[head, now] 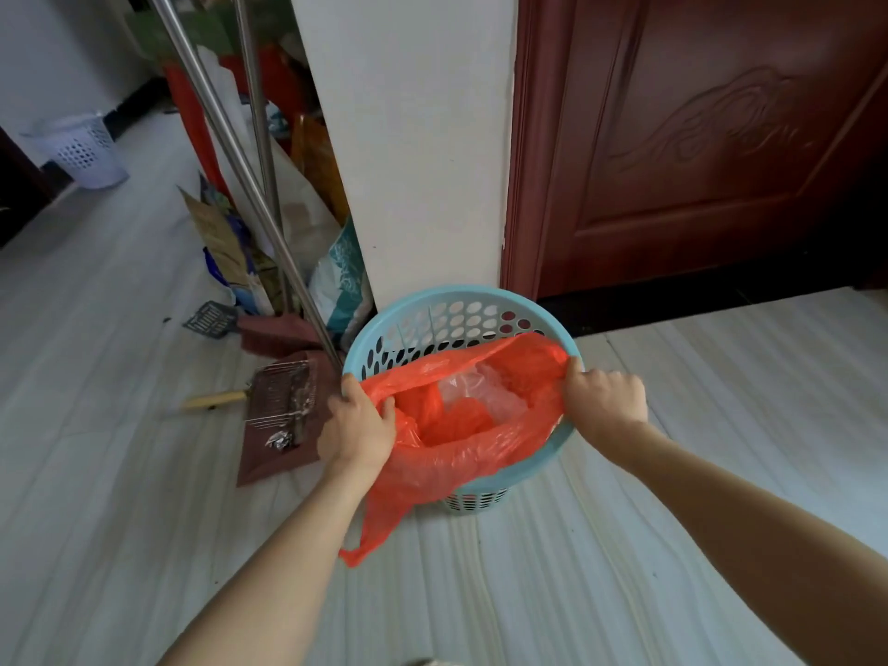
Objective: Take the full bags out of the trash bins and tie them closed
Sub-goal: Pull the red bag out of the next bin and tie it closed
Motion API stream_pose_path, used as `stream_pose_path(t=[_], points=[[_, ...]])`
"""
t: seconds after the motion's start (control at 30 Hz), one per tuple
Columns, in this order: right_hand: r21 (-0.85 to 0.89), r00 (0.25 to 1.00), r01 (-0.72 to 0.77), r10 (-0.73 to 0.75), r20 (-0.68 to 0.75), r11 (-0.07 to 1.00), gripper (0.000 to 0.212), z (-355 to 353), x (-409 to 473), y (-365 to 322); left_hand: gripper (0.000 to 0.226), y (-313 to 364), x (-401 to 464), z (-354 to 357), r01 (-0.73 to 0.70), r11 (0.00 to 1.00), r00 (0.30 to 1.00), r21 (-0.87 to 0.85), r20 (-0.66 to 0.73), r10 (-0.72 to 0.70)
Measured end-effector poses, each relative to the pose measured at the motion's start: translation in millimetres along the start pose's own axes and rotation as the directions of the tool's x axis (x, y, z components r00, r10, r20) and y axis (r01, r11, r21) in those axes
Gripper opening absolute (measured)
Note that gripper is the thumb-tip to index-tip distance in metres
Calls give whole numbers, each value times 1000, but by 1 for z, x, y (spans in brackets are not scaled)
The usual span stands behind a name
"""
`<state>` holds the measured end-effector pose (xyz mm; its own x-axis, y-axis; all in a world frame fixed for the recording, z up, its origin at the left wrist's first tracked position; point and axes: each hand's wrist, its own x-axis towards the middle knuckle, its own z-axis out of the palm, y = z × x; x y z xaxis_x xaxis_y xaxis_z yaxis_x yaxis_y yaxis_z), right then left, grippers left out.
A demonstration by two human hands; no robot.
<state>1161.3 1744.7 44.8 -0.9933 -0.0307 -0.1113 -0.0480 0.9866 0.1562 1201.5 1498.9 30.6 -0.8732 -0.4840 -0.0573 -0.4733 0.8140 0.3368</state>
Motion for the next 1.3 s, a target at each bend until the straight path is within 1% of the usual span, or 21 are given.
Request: stream_pose_path(t=[0.07, 0.13, 0.23, 0.33, 0.4, 0.43, 0.5, 0.53, 0.6, 0.7, 0.77, 0.8, 0.83, 0.9, 0.93, 0.97, 1.07, 1.1, 1.2, 1.27, 1.3], points=[[-126, 991, 130, -127, 33, 983, 27, -12, -2, -2, 69, -6, 5, -13, -29, 989, 990, 142, 141, 9], [-46, 979, 190, -185, 87, 981, 26, -21, -5, -9, 71, -16, 10, -25, -28, 990, 966, 139, 260, -9], [273, 973, 114, -163, 165, 955, 26, -25, -2, -18, 58, -23, 14, -34, -2, 998, 912, 56, 410, -21], [598, 980, -8, -113, 165, 801, 17, -27, 1, -17, 32, -24, 13, -43, 15, 996, 934, 87, 354, -45], [763, 984, -81, -71, 165, 642, 18, -27, -2, -13, 30, -26, 13, -50, 62, 996, 954, 70, 289, -79], [846, 984, -137, -24, 175, 515, 19, -24, -4, -10, 30, -29, 13, -52, 77, 995, 964, 61, 252, -90], [954, 968, -251, 70, 243, 164, 15, -21, -5, -6, 28, -34, 11, -52, 70, 998, 977, -7, 202, -68], [962, 957, -275, 96, 273, 0, 15, -21, -4, -4, 27, -36, 9, -50, 59, 995, 979, -82, 197, -42], [928, 939, -298, 104, 327, -224, 18, -20, -2, 2, 27, -35, 4, -42, 48, 964, 974, -261, 227, 13], [828, 935, -287, 48, 352, -481, 19, -15, -2, 11, 30, -24, -3, -35, -6, 904, 963, -426, 241, 120], [751, 931, -297, -2, 366, -590, 26, -12, -2, 15, 20, -14, -5, -40, 31, 821, 946, -571, 282, 161], [743, 921, -315, 1, 390, -590, 29, -14, -1, 15, 12, -8, -7, -45, 77, 761, 923, -644, 335, 190], [769, 905, -340, 32, 423, -542, 29, -17, -1, 15, 10, -4, -7, -47, 104, 712, 889, -694, 386, 246], [850, 886, -388, 110, 450, -355, 24, -23, -1, 13, 45, -2, -3, -46, 62, 757, 827, -651, 458, 326], [884, 893, -397, 117, 434, -248, 23, -24, -1, 13, 61, -2, -2, -45, -25, 825, 823, -565, 457, 338], [912, 910, -386, 103, 401, -143, 26, -26, -3, 13, 66, -3, -1, -44, -127, 866, 815, -483, 447, 369], [955, 953, -286, -77, 292, 80, 38, -34, -14, 18, 21, -2, -4, -56, -288, 936, 894, -201, 293, 338], [955, 956, -215, -156, 249, 204, 44, -38, -20, 22, 14, -4, -4, -60, -323, 936, 914, -139, 213, 346], [748, 916, 38, -323, 239, 662, 76, -45, -33, 33, 18, -12, -3, -66, -329, 941, 937, -78, 99, 335], [535, 874, 147, -362, 323, 832, 83, -42, -41, 37, 16, -16, -2, -64, -286, 953, 954, -99, 61, 293], [467, 869, 188, -368, 330, 864, 69, -37, -43, 38, 15, -17, -1, -62, -264, 957, 962, -119, 35, 269]])
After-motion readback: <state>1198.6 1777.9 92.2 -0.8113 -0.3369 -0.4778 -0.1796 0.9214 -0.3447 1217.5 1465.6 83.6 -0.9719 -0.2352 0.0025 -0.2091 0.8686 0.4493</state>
